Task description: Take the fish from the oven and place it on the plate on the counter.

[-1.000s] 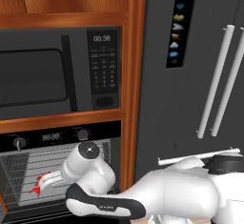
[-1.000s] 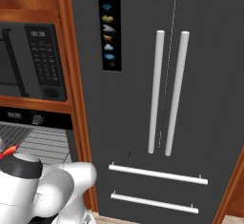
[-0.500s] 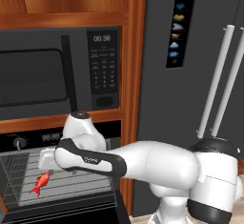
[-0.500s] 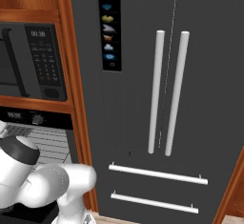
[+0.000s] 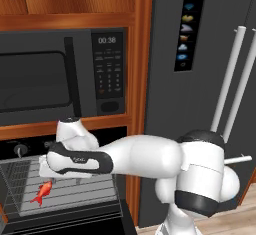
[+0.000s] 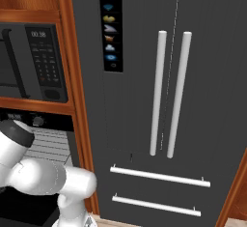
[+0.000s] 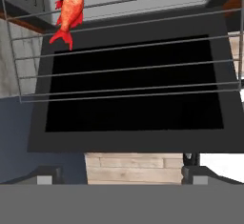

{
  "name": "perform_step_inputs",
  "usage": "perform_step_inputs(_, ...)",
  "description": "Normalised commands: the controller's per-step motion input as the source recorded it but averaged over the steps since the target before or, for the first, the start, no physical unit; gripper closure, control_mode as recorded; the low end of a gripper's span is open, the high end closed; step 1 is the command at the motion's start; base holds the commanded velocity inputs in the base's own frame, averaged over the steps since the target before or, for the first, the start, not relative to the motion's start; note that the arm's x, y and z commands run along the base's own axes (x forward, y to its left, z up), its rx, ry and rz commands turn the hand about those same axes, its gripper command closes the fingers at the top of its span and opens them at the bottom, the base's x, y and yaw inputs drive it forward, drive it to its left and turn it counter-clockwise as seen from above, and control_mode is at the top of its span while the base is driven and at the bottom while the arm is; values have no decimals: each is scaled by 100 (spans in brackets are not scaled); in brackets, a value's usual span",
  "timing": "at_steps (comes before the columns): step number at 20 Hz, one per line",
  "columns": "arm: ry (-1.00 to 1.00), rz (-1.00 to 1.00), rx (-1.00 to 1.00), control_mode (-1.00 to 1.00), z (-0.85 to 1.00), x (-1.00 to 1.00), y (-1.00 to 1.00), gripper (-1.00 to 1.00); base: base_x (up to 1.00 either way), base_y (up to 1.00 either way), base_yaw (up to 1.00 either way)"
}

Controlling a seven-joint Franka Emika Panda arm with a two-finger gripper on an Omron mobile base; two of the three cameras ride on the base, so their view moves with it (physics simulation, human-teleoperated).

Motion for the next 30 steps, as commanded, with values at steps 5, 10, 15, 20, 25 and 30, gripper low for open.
perform_step_inputs(5, -3, -8, -5, -100, -72, 16, 21, -100, 0, 0, 0)
perform_step_inputs(10, -6, -4, 0, -100, -25, 27, 44, -100, 0, 0, 0)
perform_step_inputs(15, -19, -5, -1, -100, -29, 43, 22, -100, 0, 0, 0)
perform_step_inputs(20, -27, -5, 0, -100, -40, 18, 3, -100, 0, 0, 0)
perform_step_inputs(25, -14, 0, 8, -100, -50, 12, 9, -100, 0, 0, 0)
perform_step_inputs(30, -1, 3, 13, -100, -21, 8, 0, -100, 0, 0, 0)
